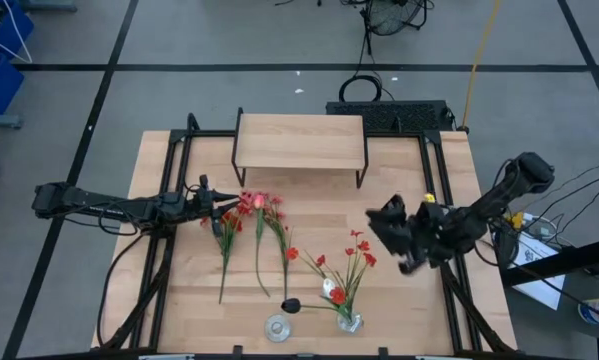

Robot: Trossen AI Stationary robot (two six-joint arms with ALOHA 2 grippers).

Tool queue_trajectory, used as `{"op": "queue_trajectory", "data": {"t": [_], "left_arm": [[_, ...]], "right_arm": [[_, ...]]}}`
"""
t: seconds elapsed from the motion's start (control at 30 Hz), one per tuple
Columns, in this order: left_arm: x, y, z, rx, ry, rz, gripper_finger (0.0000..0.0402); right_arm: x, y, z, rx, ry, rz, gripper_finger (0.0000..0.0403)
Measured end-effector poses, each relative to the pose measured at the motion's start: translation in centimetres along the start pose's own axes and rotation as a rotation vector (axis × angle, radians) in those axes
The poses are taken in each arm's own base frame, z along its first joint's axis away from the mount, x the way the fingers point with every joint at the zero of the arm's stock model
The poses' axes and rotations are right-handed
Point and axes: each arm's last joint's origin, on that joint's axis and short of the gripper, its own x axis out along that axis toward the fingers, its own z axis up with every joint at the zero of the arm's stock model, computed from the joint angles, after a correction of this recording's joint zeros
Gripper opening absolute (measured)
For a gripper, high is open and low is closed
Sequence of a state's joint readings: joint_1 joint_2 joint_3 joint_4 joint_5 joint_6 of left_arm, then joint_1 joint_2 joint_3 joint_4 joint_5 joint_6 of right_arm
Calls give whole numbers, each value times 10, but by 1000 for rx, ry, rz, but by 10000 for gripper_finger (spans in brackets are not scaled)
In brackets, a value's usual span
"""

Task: Pick and place flowers into a vace then onto a shelf
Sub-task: Put the orange flowers into the left transparent vase

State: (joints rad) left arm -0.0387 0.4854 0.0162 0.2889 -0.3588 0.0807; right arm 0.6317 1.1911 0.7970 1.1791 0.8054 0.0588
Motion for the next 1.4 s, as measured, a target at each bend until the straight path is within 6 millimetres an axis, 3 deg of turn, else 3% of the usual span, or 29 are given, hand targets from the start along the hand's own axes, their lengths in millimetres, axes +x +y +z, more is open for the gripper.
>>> {"op": "queue_trajectory", "data": {"t": [0.13, 0.23, 0.5, 0.73, 0.87, 1.03, 1.23, 1.4], "left_arm": [[0, 0, 0, 0, 0, 0, 81], [0, 0, 0, 0, 0, 3, 81], [0, 1, 0, 66, 4, 30, 81], [0, 3, 0, 147, 14, 88, 81], [0, 3, 1, 123, 3, 87, 81], [-1, 2, 12, -107, -120, 34, 81], [-9, -3, 40, -737, -340, -365, 81], [-21, 2, 59, -981, -529, -490, 81]], "right_arm": [[-4, -17, 8, -74, -18, -242, 132], [-14, -33, 12, -46, -33, -280, 118], [-51, -70, 0, 153, -44, -428, 7], [-74, -91, -17, 206, -108, -698, 25], [-89, -103, -27, 200, -62, -630, 23], [-109, -119, -32, 337, -63, -559, 4], [-120, -128, -34, 377, -52, -527, 3], [-123, -130, -36, 383, -59, -549, 2]]}}
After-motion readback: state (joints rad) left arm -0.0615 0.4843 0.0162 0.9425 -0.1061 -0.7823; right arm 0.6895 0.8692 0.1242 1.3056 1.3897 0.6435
